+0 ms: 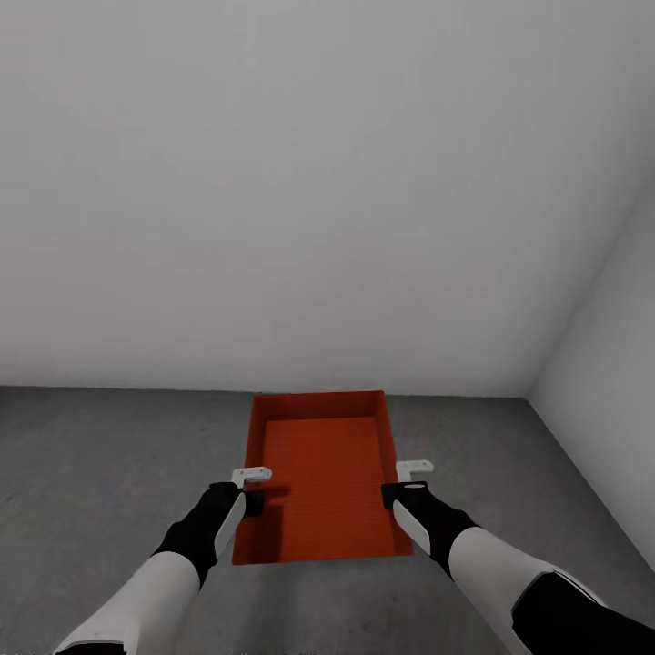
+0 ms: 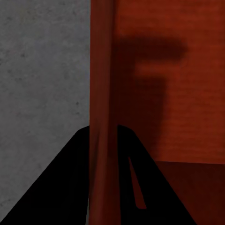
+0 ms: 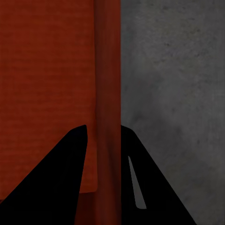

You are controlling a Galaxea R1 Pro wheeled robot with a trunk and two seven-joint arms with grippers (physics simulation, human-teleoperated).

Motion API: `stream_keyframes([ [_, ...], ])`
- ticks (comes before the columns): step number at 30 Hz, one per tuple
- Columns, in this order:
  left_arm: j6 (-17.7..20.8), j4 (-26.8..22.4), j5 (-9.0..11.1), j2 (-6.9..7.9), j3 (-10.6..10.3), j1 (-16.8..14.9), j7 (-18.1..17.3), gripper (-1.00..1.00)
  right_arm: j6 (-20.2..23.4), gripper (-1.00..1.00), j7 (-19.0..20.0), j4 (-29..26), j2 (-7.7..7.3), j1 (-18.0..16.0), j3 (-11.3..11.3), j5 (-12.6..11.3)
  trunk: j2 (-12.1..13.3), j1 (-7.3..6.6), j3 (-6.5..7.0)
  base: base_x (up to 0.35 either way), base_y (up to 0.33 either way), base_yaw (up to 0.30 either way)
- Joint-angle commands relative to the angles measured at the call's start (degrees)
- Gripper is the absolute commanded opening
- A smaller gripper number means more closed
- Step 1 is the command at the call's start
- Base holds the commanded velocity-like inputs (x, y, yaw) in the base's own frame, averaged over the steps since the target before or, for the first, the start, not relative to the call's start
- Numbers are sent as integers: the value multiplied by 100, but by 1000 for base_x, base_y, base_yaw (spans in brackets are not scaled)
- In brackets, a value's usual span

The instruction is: Move the two storage containers from the living room to the garage. In the garage, place one container on the floor and stack the other container on top of it (either order is fine).

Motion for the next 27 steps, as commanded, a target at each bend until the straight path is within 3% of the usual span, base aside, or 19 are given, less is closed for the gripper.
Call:
stream_keyframes([
  [1, 27, 0, 82, 0, 36, 0, 45, -100, 34, -100, -204, -23, -83, -9, -98, 188, -45, 22, -32, 0, 0, 0],
  [27, 27, 0, 83, 0, 36, 0, 45, -100, 34, -100, -204, -23, -84, -9, -100, 188, -1087, 593, -741, 0, 0, 0],
])
